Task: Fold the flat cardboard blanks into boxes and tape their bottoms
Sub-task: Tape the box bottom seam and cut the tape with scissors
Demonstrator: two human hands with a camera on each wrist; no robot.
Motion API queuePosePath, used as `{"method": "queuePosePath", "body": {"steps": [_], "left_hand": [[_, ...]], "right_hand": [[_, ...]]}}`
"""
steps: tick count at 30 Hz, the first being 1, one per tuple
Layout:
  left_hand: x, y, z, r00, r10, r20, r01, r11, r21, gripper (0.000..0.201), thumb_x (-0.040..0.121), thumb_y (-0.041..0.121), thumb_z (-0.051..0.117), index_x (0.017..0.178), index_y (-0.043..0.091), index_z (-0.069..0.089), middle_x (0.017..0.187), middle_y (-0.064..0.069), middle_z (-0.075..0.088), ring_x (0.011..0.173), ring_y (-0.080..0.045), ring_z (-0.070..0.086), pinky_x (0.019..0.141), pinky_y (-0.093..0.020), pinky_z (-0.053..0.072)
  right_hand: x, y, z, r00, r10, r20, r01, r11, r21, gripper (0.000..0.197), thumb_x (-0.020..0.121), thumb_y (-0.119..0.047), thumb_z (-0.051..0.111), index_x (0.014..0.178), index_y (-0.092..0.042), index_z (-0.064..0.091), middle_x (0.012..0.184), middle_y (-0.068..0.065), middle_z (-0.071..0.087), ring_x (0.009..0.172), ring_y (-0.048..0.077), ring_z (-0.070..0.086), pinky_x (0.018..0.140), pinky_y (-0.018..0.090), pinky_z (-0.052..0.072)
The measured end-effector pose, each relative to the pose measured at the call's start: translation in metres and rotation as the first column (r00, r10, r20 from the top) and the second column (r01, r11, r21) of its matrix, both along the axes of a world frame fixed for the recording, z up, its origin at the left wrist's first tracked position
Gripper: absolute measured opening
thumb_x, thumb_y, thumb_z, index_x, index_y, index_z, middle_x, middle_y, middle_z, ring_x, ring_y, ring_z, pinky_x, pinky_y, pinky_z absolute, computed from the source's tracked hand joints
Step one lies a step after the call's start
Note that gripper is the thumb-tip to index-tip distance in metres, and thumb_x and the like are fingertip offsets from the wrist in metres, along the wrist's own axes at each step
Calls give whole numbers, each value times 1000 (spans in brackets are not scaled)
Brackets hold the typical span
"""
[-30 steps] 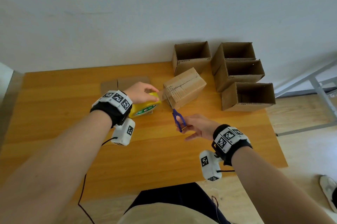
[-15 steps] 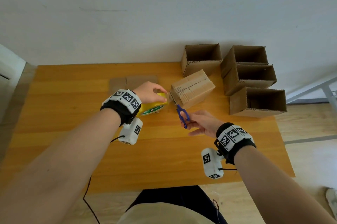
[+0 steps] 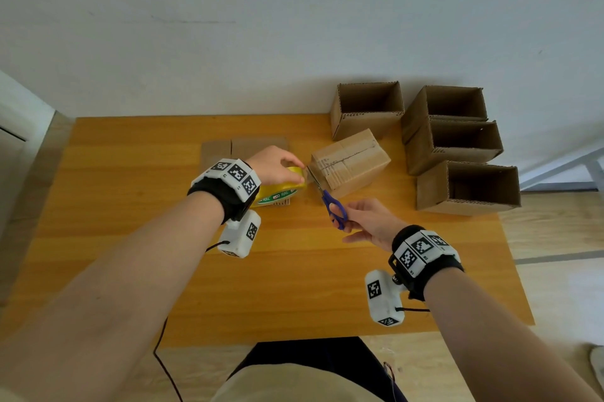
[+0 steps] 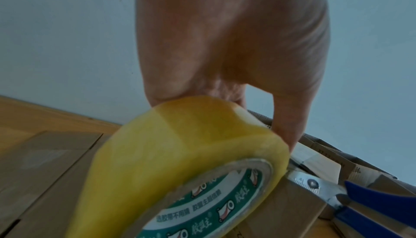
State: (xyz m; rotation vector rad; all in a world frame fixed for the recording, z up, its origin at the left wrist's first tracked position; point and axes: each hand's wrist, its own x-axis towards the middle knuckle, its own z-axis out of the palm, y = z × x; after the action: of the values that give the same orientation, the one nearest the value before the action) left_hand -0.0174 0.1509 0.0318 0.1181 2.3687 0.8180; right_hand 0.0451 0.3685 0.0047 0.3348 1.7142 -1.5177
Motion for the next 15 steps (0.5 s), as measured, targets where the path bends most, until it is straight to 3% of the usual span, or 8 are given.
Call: {"method": "queuePosePath", "body": {"steps": [8,11,15], "left_hand": [[-5,3,0,999,-28,-22,27,998,-57,42,86,32,64,126,19,58,141,-5,47,131,-24,41,108,-40,33],[-8,7,-2,999,-45,-14,43,995,-91,42,88,30,62,127,19,56,141,-4,46,131,-23,41,108,-39,34],[-13,9,-3,996,-83,-16,79,986,-148,34,87,29,63,120,22,58,139,-4,47,127,-24,44,102,-38,37]], "right_hand": [[0,0,-3,998,2,-65,-1,1000,15,13,92,-17,61,94,-6,67,77,0,64,54,2,53,58,24,56],[0,-1,-3,997,5,-71,-4,1000,19,15,94,-10,57,101,-1,65,72,-7,67,53,0,55,58,24,57],[0,0,-1,997,18,-79,-16,1000,27,14,94,-8,56,101,0,65,72,-6,65,52,0,53,58,24,57]]}}
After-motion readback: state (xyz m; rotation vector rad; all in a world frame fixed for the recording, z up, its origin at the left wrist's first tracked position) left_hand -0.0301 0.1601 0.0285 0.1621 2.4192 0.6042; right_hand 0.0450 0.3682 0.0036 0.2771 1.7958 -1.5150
